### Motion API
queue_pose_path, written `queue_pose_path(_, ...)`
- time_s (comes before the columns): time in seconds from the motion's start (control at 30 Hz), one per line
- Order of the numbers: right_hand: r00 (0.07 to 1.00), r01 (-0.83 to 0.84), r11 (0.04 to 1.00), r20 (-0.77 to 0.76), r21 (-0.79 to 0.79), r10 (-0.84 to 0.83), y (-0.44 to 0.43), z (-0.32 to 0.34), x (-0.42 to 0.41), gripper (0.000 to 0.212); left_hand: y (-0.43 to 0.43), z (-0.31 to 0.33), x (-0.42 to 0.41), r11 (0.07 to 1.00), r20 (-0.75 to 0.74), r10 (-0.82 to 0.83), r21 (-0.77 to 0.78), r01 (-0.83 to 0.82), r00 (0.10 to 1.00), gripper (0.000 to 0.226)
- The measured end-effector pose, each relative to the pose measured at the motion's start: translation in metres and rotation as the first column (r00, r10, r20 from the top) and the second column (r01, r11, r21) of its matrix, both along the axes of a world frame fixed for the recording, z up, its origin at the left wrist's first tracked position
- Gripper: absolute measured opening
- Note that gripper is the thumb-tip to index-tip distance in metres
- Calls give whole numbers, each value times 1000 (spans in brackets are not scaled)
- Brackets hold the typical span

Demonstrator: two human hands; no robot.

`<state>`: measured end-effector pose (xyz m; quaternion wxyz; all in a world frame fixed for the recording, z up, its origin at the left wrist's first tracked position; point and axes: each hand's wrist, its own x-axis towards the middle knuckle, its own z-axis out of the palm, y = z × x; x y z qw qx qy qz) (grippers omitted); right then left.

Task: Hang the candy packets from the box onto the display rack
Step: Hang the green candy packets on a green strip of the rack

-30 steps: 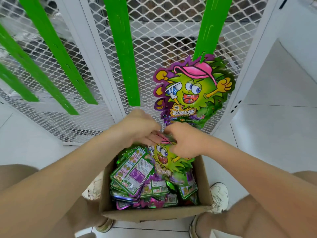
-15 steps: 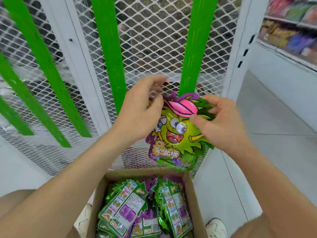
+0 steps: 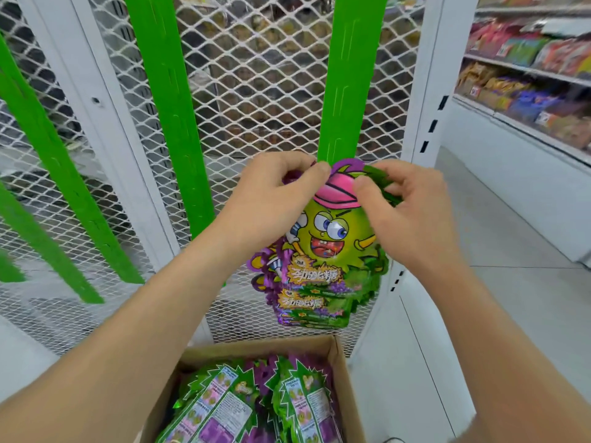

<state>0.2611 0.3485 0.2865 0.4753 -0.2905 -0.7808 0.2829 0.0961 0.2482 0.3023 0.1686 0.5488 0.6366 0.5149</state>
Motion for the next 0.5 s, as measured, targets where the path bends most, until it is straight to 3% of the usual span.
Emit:
queue_pose_path(0.2,999,-26,998,-46,-59,23,-3,4,-6,19,-7,2,1,987,144,-72,-134,92,987,39)
queue_pose_path(0.5,998,60,998,13,27,-61,-14,-5,-13,24,-16,-1,-4,991,53,-84,-104,89,995,41)
